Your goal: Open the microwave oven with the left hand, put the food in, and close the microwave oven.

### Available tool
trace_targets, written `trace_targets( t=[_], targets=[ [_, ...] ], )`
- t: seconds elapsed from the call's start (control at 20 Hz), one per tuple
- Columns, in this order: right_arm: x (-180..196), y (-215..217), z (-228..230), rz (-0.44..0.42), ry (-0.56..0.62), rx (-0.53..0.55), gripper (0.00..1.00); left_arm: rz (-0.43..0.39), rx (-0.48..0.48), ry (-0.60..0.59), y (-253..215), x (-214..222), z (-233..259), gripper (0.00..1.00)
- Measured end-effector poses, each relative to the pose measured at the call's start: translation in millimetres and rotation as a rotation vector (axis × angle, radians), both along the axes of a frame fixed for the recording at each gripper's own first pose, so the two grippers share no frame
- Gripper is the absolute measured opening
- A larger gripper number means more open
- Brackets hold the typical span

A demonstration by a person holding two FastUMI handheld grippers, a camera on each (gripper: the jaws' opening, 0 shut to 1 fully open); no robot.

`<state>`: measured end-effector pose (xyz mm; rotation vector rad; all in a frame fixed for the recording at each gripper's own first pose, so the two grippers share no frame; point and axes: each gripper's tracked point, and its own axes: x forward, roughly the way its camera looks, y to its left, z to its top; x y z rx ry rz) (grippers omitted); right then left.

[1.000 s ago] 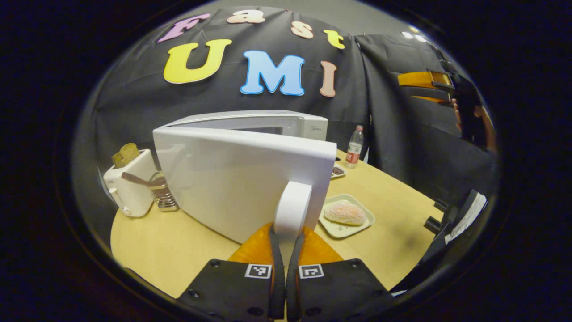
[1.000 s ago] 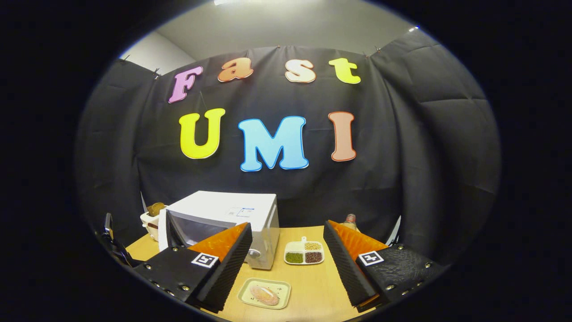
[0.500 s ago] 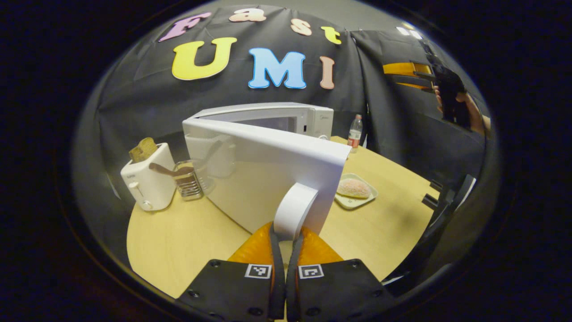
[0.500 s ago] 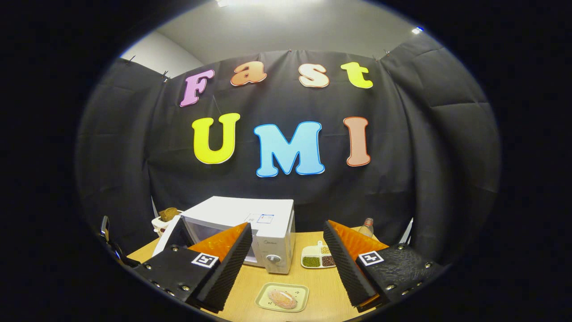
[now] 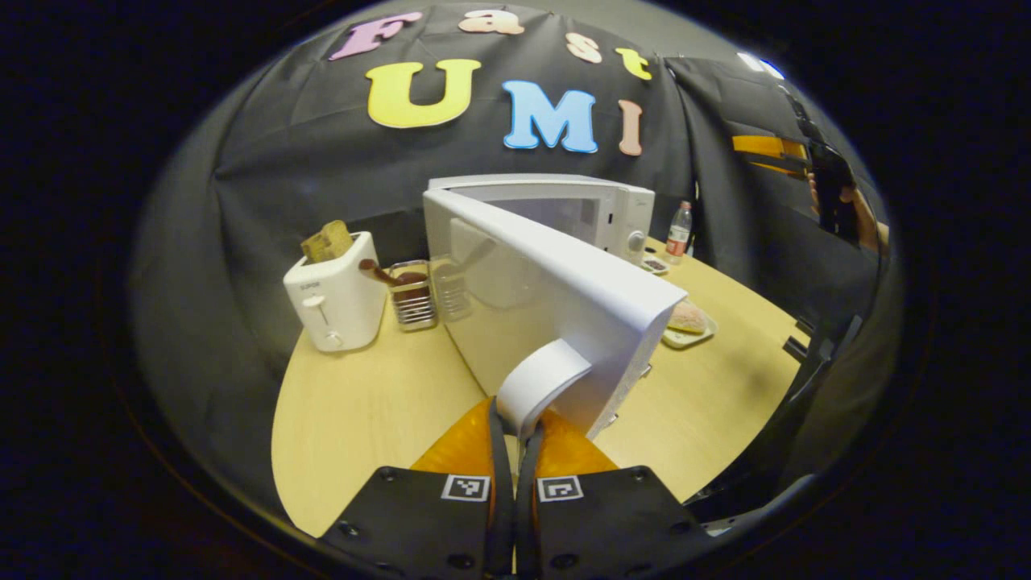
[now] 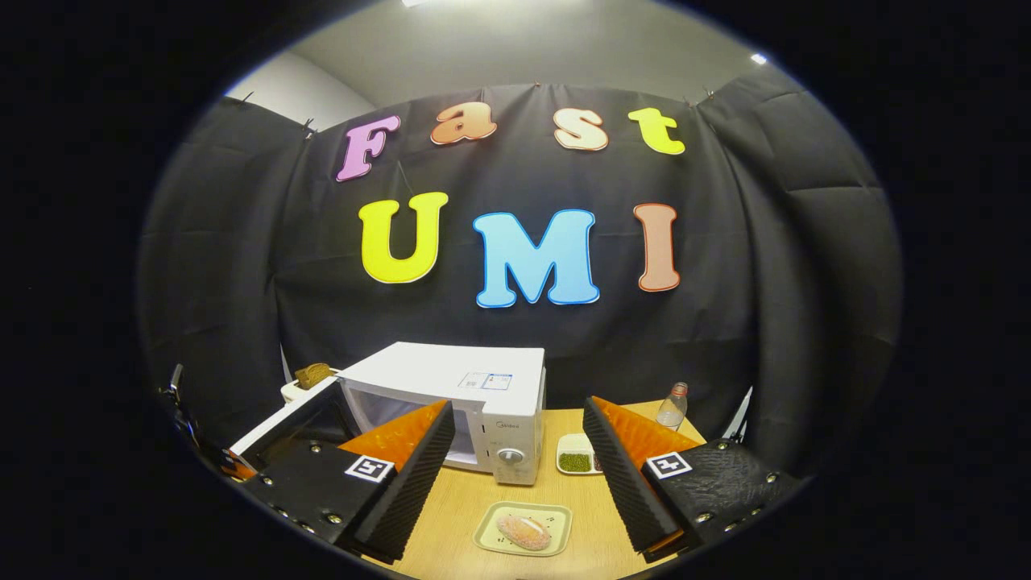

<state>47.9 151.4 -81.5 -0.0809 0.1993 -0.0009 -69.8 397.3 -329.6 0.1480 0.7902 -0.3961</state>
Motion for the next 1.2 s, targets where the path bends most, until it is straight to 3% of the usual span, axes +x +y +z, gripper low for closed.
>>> trace_targets(
  t=[0.15,0.45,0.55,0.7,0.75,1.0,1.2],
  targets=[
    [2,5,-4,0.009,0.001,-0.008,0.98,0.029,0.032,0.002,22,4,2,0.08],
    [9,5,-10,0.037,0.02,-0.01,0.98,0.023,0.063,-0.008,23,1,2,0.08],
    [15,4,-11,0.048,0.021,0.0,0.98,0.043,0.072,-0.001,26,-2,7,0.16],
    [24,3,-16,0.067,0.029,0.009,0.98,0.082,0.075,-0.03,35,-5,25,0.89],
    [28,3,-17,0.079,0.034,0.009,0.98,0.103,0.088,-0.034,37,-7,29,1.0],
    [41,-3,-33,0.129,0.07,0.024,0.98,0.185,0.159,-0.066,41,-33,51,0.98],
    [48,-12,-55,0.204,0.113,0.03,0.98,0.35,0.206,-0.105,46,-58,76,1.0]
  ],
)
